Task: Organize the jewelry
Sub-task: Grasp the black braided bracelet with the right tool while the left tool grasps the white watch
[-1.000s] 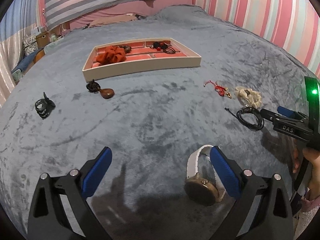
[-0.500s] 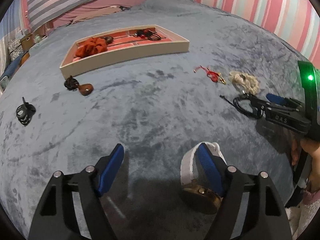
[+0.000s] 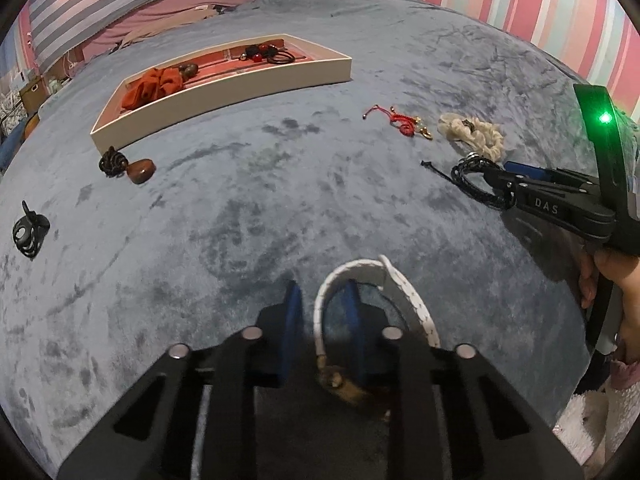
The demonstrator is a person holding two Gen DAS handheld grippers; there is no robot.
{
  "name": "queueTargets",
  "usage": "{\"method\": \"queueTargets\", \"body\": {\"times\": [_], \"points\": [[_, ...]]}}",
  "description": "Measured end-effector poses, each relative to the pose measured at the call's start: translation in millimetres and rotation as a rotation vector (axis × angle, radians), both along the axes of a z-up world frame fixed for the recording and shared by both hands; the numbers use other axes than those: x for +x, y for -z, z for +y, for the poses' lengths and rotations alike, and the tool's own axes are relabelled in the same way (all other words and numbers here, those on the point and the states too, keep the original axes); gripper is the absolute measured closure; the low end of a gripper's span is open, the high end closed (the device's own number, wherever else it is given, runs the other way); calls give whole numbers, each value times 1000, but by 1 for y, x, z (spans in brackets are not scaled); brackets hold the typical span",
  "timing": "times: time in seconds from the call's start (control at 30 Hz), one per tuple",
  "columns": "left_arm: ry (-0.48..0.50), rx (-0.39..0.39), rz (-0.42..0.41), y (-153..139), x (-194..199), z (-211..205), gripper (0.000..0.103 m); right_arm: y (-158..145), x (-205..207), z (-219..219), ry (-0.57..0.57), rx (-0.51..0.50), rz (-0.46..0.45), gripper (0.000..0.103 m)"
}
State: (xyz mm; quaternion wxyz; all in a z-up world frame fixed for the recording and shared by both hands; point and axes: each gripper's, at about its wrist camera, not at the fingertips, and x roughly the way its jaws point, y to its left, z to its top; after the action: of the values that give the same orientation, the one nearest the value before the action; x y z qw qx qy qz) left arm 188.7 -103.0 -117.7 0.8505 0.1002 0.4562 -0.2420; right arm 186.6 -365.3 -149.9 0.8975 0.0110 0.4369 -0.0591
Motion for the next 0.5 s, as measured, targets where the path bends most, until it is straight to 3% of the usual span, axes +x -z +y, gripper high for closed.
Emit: {"method": "queueTargets", "body": {"times": [0.1,0.5], "points": [[-12,0,-8,0,-2,3,89,0,-4,2,-13,11,-9,87],[-56,-63,-32,-14,-8,29,98,-12,-26,22,-57,54,-82,96]]}}
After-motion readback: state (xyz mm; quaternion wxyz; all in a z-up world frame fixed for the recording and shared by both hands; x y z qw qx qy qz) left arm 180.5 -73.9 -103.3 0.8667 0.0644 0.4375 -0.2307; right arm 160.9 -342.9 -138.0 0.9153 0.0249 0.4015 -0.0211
